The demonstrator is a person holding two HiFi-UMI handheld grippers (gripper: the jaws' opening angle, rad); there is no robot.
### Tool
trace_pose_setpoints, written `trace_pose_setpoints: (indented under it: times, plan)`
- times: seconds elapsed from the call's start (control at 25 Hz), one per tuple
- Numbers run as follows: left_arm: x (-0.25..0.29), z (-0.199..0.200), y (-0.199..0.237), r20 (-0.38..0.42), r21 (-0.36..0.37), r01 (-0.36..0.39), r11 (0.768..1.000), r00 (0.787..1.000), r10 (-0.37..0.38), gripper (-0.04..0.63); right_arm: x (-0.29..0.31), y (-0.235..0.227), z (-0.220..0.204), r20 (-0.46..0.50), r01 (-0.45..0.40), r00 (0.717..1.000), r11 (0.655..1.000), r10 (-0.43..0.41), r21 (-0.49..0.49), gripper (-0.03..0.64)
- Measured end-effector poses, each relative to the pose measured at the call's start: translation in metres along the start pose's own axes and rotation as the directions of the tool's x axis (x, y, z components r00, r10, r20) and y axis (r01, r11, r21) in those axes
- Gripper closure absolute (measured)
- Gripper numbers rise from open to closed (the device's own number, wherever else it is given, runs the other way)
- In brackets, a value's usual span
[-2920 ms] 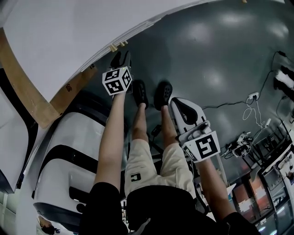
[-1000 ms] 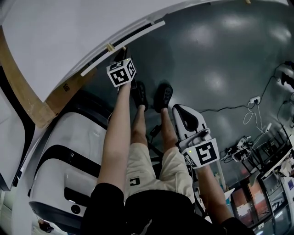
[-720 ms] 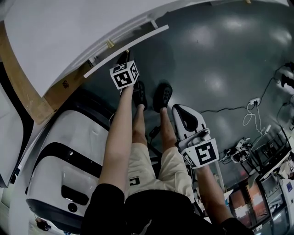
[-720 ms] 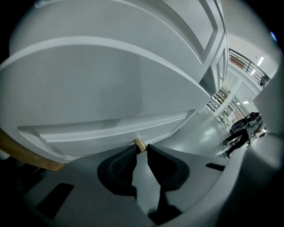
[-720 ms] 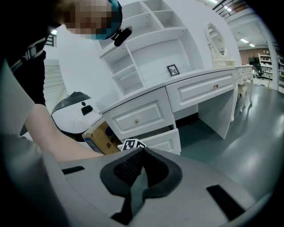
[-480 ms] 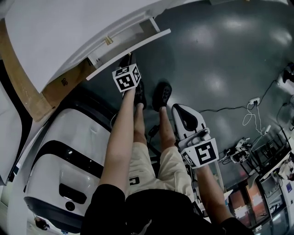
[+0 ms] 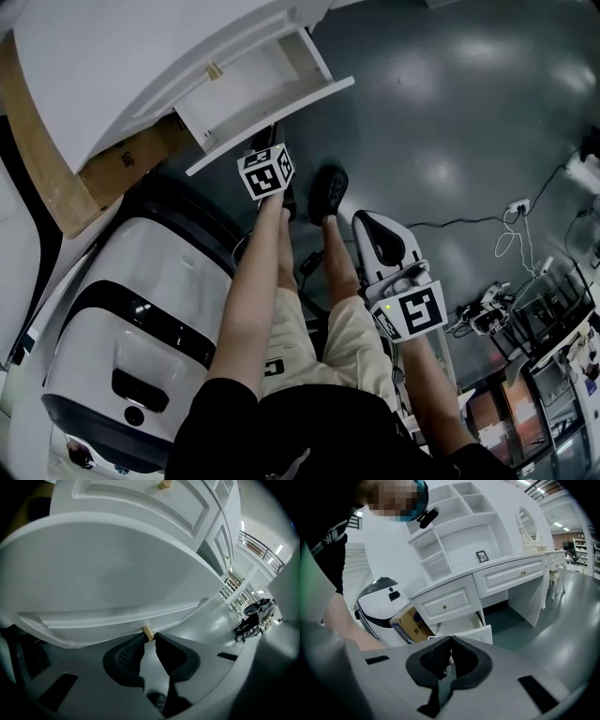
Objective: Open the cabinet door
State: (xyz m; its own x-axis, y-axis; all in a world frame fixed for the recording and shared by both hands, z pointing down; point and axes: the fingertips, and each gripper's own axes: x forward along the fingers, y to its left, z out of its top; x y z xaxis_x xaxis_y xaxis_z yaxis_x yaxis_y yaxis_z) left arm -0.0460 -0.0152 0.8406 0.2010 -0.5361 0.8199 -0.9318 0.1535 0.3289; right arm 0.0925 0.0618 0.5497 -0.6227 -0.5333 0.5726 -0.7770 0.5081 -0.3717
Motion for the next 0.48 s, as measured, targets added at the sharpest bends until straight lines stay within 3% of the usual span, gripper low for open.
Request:
trace_pose_setpoints:
  times: [0.48]
  plan:
    - [-0.018, -0.048, -0.018, -0.028, -0.027, 0.007, 1.0, 1.0, -0.008, 0.505, -0.005, 0.002, -0.002, 0.001, -0.003, 1.0, 1.0, 0.003, -0.01, 0.598]
